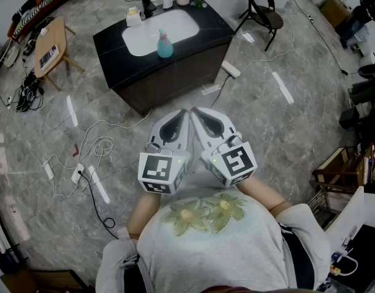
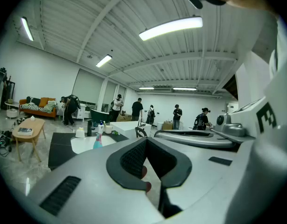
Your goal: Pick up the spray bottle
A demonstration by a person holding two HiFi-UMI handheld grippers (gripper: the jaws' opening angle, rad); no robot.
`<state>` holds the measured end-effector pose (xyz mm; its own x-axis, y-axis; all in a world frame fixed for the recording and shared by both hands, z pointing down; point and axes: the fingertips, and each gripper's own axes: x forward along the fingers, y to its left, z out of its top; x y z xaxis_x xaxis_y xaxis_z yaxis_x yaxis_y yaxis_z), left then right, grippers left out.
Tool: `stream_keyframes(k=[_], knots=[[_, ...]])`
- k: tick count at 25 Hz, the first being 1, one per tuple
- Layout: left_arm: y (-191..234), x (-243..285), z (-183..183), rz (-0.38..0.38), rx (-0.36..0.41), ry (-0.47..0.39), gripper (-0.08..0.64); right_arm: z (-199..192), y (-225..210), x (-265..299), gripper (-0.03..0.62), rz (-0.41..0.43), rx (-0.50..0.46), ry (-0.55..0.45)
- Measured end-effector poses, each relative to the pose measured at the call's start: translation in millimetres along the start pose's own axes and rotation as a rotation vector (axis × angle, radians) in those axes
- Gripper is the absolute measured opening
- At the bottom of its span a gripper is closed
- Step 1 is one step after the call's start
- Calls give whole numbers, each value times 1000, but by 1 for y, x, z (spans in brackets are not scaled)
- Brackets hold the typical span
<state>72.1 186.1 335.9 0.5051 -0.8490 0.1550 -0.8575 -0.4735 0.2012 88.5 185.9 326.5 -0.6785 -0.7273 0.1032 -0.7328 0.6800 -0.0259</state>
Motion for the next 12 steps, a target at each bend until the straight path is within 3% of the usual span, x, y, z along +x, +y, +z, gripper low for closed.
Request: stream_keyframes(k=[12], knots=[[40, 1, 4, -32, -5, 5, 8, 4, 8, 38, 23, -46, 21, 2]])
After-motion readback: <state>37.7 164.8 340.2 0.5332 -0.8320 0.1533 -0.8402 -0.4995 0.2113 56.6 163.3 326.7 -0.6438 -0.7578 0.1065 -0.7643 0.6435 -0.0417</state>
